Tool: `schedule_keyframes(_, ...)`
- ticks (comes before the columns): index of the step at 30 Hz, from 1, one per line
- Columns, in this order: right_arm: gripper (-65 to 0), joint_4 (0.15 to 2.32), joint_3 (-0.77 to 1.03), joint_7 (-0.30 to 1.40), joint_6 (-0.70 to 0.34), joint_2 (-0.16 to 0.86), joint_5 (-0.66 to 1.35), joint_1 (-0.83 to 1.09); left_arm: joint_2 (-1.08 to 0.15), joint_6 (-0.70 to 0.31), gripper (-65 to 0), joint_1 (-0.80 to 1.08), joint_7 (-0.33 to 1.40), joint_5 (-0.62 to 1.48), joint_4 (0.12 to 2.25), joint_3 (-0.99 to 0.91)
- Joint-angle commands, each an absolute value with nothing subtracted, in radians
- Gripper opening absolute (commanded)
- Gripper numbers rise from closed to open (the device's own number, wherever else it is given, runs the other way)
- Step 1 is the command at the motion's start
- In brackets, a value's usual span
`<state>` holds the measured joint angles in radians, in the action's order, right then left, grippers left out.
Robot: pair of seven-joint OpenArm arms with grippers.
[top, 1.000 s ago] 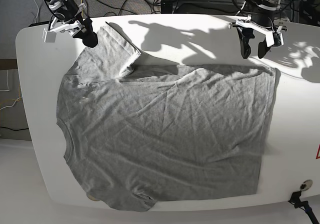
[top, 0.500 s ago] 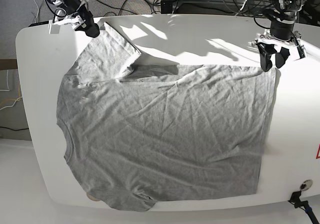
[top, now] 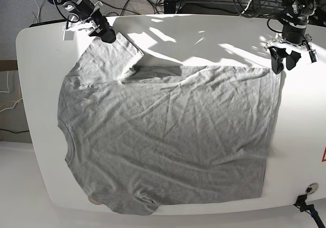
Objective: Fold the T-shirt properly
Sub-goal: 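Lower both grippers to the shirt's shoulder-side edge corners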
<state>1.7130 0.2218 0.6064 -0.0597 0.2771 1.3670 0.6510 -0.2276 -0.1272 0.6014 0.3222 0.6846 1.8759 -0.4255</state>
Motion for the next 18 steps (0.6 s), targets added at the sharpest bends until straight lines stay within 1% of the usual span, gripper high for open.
schedule_keyframes(1,-36.8,1.719,0.228,0.605,-0.051,0.285,1.359,0.659,-0.239,-0.131,-34.8,0.601,0.297,0.69,1.89,-0.433)
schedule_keyframes(2,-40.6,1.719,0.228,0.605,-0.051,0.285,1.359,0.657,-0.239,-0.131,-34.8,0.601,0.297,0.69,1.888,-0.433)
schedule_keyframes(4,-52.8,1.719,0.228,0.605,-0.051,0.285,1.359,0.657,-0.24,-0.131,-34.8,0.595,0.297,0.69,1.87,-0.433)
schedule_keyframes(5,-60.0,1.719,0.228,0.605,-0.051,0.285,1.359,0.657,-0.246,-0.131,-34.8,0.585,0.297,0.69,1.859,-0.433)
schedule_keyframes(6,-65.0,1.719,0.228,0.605,-0.051,0.285,1.359,0.656,-0.257,-0.131,-34.8,0.581,0.297,0.69,1.85,-0.433)
schedule_keyframes(8,-65.0,1.719,0.228,0.605,-0.051,0.285,1.359,0.656,-0.274,-0.131,-34.8,0.578,0.297,0.696,1.822,-0.433)
schedule_keyframes(15,-65.0,1.719,0.228,0.605,-0.051,0.285,1.359,0.656,-0.277,-0.133,-34.7,0.49,0.297,0.696,1.693,-0.432)
schedule_keyframes(18,-65.0,1.719,0.228,0.605,-0.051,0.283,1.359,0.656,-0.277,-0.166,-34.7,0.466,0.297,0.696,1.636,-0.432)
